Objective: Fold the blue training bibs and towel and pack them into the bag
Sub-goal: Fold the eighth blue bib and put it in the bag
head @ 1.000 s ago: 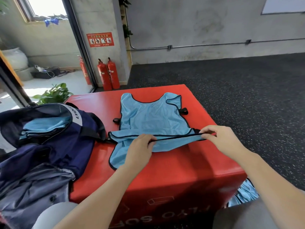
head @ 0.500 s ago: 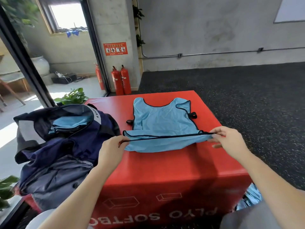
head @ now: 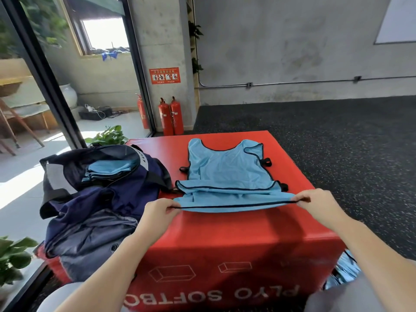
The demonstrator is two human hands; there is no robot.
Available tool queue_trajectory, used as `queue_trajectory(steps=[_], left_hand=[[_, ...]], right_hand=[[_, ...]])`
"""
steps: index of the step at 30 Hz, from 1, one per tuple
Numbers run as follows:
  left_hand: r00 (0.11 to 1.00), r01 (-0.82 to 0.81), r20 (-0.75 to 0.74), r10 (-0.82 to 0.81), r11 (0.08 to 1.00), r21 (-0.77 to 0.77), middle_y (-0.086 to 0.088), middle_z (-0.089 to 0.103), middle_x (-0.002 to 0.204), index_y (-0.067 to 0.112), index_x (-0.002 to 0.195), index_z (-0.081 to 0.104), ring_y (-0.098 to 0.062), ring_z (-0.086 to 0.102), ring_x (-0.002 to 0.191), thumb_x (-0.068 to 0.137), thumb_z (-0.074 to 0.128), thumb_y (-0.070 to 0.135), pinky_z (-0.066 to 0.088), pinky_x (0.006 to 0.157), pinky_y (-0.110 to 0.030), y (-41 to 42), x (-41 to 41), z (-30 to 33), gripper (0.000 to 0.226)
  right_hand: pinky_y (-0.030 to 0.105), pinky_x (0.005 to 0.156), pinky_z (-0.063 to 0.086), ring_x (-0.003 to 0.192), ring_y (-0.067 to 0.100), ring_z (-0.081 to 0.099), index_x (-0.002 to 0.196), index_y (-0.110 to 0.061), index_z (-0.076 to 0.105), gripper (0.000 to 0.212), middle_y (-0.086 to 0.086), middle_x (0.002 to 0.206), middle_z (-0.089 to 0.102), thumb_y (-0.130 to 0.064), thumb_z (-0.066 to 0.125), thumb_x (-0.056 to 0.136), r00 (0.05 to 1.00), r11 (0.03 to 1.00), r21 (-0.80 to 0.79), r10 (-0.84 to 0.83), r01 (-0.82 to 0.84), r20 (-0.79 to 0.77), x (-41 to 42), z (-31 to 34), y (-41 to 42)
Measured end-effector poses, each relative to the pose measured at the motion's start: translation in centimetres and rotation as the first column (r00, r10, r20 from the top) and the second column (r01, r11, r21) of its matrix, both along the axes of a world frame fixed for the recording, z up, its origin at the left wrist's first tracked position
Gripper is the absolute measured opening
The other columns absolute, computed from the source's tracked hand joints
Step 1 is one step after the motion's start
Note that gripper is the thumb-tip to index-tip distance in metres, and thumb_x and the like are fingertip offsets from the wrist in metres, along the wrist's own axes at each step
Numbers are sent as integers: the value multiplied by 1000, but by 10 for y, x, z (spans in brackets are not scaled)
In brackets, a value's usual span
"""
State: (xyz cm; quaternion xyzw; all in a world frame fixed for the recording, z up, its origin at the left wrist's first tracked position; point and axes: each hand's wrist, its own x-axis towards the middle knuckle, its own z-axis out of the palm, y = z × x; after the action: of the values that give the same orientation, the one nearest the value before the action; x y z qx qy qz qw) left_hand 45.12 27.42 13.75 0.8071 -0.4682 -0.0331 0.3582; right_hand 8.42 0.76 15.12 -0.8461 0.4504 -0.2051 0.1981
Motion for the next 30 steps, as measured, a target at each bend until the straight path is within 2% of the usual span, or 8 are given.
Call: queue_trajectory(steps=[3,7,10,13,17,23,26,30], left_hand=[[995,75,54,-84,986,150,17,71,89,26,91,79,1,64,89,83,79,24,48,89,-20,9,0,-9,8],[951,200,155,-266,918,342,23,62,83,42,81,69,9,52,82,84,72,49,43,79,-18,19,-3,-24,9],[941,163,235,-242,936,311,24,56,69,39,74,68,2,47,85,87,62,58,47,77,-24,26,-2,-30,23],[941,100,288,-178,959,265,14,52,60,36,59,56,-11,47,85,90,59,50,50,72,-33,28,-6,-27,35],[957,66,262,-125,973,222,21,60,78,30,87,75,-8,50,98,95,60,43,49,76,-30,5,-7,-17,21],[970,106,206,-133,985,139,10,70,107,24,111,75,-12,54,110,97,61,33,47,90,-30,-60,-8,-9,21],[971,138,182,-154,986,99,11,71,113,23,114,74,-11,56,114,98,60,28,45,96,-26,-92,-4,-10,22],[965,170,186,-186,981,97,8,71,116,22,116,73,-11,58,114,100,58,21,48,97,-32,-127,4,-11,22]], right_hand=[[20,81,46,81,7,66,88,-29,78,22,-1,94,76,-8,79,83,989,997,32,74,-70,-132,-5,-7,1],[23,87,47,88,0,62,77,-46,67,12,-22,90,70,-43,78,81,880,978,92,208,-187,-427,-9,-16,2],[26,82,49,83,0,62,71,-42,69,18,-23,82,69,-54,70,85,903,982,83,191,-173,-384,-10,-17,1],[30,75,50,76,5,62,69,-31,71,28,-15,74,70,-52,67,88,935,984,72,180,-166,-307,0,-18,0],[34,70,49,70,11,61,69,-29,69,29,-9,69,66,-48,65,91,962,981,39,196,-192,-192,31,-11,5],[28,64,44,71,3,59,71,-40,62,25,-15,74,65,-38,63,96,953,957,-9,287,-289,-102,89,-3,-5],[28,73,48,82,6,61,88,-26,73,15,-13,86,68,-31,63,98,947,950,-10,311,-312,-86,116,-6,-18],[33,89,53,99,8,63,108,-25,75,15,-10,107,71,-28,65,97,938,944,8,328,-329,-108,143,-19,-38]])
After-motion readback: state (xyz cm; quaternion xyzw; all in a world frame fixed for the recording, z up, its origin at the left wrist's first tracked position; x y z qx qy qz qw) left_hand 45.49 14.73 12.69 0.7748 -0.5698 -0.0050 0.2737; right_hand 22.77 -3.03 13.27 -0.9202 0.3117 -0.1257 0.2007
